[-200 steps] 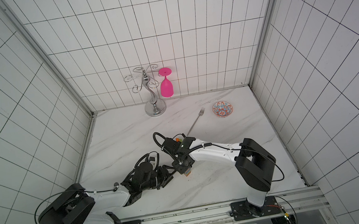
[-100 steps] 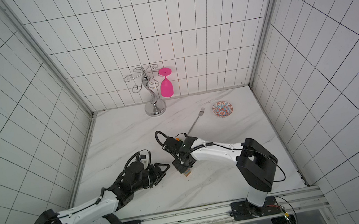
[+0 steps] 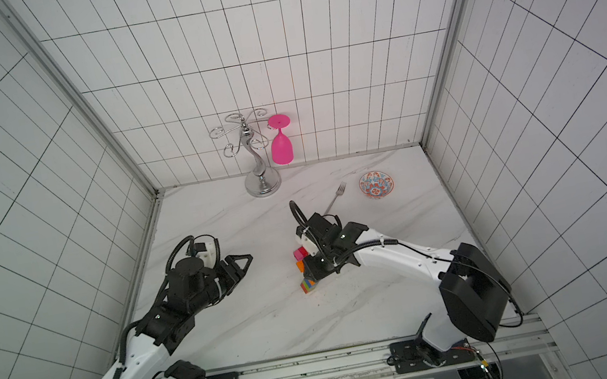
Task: Assemble the letter r with lego
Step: Place the lego brick at the center of the board.
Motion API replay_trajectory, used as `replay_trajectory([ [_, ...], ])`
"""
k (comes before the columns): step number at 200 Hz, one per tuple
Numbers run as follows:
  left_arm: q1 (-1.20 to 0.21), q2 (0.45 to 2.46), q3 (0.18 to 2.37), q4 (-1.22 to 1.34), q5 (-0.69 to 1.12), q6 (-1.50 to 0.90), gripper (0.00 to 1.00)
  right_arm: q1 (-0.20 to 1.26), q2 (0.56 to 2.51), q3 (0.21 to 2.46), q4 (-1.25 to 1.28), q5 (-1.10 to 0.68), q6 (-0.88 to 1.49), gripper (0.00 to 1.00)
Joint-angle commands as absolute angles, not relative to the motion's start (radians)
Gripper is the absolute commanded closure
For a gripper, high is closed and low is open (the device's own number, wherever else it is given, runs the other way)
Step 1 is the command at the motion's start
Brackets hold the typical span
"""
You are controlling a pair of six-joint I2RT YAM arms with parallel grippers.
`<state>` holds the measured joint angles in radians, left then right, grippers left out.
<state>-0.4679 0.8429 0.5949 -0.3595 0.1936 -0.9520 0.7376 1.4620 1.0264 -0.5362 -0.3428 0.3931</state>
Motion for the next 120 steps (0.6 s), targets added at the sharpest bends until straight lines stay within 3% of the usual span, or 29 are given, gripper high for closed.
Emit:
replay_trajectory([
  [1,-0.462,0.931,0.661,-0.466,0.255,-0.820,0.33,0.666,1.459,0.931,-0.377,-0.603,0.467,1.00],
  [22,-0.470,1.055,0.712,-0.463,0.344,-0.792,0.34,0.612,1.482,0.878,-0.281,-0.732,0.513,1.00],
  [44,-0.558,1.153,0.771,-0.461,0.297,-0.765,0.34,0.578,1.504,0.833,-0.209,-0.813,0.552,1.00],
  [120,-0.751,1.351,0.861,-0.387,0.247,-0.798,0.34,0.528,1.589,0.751,-0.118,-0.835,0.600,0.77],
])
